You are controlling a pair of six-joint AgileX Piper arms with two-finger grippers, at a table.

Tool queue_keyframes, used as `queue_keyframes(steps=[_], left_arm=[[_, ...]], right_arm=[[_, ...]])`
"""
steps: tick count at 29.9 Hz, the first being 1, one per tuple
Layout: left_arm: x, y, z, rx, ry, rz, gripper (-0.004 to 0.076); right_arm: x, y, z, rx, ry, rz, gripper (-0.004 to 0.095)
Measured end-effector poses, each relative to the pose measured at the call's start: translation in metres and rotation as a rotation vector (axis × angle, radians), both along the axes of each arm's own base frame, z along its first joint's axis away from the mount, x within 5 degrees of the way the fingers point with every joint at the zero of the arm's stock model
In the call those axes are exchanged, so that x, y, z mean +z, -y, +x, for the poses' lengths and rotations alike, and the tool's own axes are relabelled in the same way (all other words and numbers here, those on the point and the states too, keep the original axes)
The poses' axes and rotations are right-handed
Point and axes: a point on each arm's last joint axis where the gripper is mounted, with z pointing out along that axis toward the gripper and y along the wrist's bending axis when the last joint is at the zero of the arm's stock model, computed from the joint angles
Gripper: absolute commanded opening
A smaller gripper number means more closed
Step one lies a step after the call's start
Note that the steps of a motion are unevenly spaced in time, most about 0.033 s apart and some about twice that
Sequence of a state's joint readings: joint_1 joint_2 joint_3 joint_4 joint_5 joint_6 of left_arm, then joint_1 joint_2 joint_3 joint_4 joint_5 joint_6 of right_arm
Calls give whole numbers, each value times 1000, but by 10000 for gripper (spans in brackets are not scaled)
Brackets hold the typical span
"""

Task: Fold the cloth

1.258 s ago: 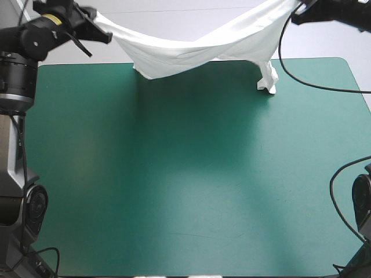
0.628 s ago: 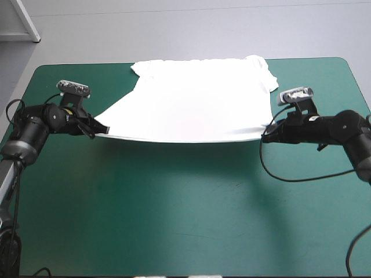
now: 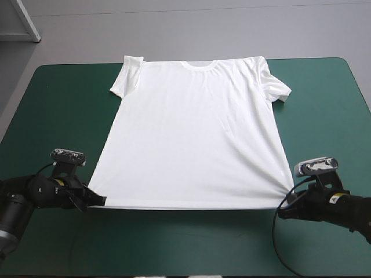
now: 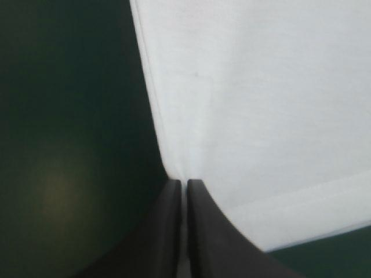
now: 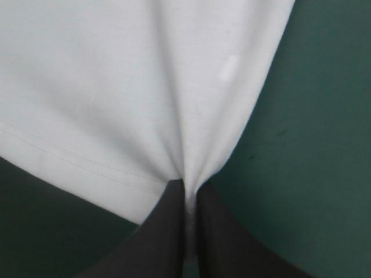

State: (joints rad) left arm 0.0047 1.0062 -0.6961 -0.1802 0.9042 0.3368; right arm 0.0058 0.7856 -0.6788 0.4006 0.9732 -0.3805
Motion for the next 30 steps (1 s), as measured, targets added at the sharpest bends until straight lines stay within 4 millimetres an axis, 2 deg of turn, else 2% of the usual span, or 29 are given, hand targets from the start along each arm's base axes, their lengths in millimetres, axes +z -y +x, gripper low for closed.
queue_keyframes(steps=[6, 12, 14, 16, 19, 21, 24, 30], left_arm=[[-2, 1, -36, -9, -61, -10, 19], [-2, 2, -55, 1, -56, -19, 20], [-8, 2, -57, 1, -77, -19, 30], [-12, 2, -59, -6, -96, -17, 71], [-14, 2, -61, -24, -113, -14, 193], [-14, 3, -61, -37, -118, -22, 293], [-14, 5, -61, -44, -117, -35, 387], [-11, 4, -53, -5, -18, -46, 388]], right_arm=[[-13, 0, -32, -7, -94, 11, 5], [-21, 3, -44, -37, -144, -13, 18], [-22, 4, -45, -47, -154, -24, 91], [-22, 5, -45, -50, -160, -32, 238], [-23, 5, -45, -54, -165, -37, 487], [-23, 6, -46, -64, -169, -36, 559], [-23, 6, -46, -75, -173, -34, 557], [-20, 7, -41, -96, -116, -29, 509]])
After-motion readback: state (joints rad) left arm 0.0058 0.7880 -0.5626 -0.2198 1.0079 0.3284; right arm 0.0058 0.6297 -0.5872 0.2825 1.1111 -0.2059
